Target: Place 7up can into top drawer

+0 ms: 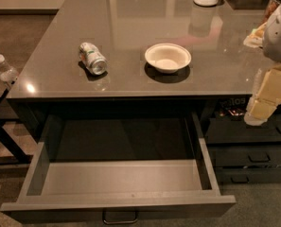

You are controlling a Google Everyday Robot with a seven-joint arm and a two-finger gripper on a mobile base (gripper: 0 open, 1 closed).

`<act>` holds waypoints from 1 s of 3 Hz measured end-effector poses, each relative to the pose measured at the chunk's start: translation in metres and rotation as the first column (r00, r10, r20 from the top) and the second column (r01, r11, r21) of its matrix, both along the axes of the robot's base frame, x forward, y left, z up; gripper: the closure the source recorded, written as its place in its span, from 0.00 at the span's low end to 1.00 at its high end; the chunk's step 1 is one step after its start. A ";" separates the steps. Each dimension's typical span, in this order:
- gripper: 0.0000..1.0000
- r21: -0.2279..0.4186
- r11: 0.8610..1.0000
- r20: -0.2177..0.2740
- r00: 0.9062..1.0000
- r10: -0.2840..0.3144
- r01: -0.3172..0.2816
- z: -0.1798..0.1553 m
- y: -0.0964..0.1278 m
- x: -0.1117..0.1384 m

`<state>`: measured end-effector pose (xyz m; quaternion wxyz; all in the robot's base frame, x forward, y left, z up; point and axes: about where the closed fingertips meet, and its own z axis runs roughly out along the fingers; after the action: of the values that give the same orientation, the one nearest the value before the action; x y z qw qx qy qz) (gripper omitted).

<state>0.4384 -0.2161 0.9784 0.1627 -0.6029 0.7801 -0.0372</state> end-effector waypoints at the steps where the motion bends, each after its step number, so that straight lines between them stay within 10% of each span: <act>1: 0.00 0.000 1.000 0.004 1.000 -0.001 0.001 0.001 0.001 0.001; 3: 0.00 0.079 0.997 0.010 1.000 0.003 -0.004 0.006 0.071 0.054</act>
Offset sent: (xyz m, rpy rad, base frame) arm 0.0653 0.0719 0.0001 0.0803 -0.0163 -0.0543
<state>0.4922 -0.1452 0.9848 0.1904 -0.5971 0.7792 -0.0091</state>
